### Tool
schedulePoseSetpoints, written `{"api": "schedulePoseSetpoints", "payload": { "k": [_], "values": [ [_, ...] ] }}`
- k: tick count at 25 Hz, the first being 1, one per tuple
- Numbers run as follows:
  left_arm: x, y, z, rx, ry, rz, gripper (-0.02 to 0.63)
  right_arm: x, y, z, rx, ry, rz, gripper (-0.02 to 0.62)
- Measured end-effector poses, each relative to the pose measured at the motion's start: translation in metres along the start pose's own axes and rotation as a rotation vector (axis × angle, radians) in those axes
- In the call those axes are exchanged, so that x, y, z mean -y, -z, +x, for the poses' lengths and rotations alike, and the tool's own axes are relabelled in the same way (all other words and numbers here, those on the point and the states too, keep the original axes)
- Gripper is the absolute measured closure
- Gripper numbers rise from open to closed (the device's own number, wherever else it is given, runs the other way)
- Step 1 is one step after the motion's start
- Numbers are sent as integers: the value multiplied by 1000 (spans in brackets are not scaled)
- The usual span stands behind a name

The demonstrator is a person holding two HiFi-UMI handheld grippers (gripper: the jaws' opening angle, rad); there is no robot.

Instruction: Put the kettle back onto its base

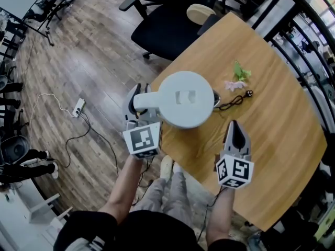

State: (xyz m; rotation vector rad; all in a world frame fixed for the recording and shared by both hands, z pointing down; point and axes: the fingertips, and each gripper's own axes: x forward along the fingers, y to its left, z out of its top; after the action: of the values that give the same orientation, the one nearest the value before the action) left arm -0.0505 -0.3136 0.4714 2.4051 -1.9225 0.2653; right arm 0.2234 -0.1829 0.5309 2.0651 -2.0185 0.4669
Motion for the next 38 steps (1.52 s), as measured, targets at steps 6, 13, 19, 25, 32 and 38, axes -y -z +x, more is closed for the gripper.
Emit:
{"api": "schedulePoseSetpoints", "payload": {
  "k": [6, 13, 19, 25, 32, 38],
  "values": [
    [1, 11, 6, -5, -8, 0, 535, 0, 9, 6, -23, -16, -6, 597],
    [-1, 27, 5, -20, 1, 6, 534, 0, 17, 13, -41, -28, -10, 597],
    [-2, 22, 4, -3, 0, -31, 534, -2, 22, 16, -45, -40, -6, 597],
    [-9, 39, -5, -32, -12, -1, 534, -5, 26, 12, -58, -37, -5, 597],
    [-13, 39, -11, -4, -15, -44, 534, -8, 26, 4, -54, -35, -10, 597],
    [-15, 51, -11, -21, -19, -64, 532, -5, 32, 6, -60, -35, -7, 597]
  ]
}}
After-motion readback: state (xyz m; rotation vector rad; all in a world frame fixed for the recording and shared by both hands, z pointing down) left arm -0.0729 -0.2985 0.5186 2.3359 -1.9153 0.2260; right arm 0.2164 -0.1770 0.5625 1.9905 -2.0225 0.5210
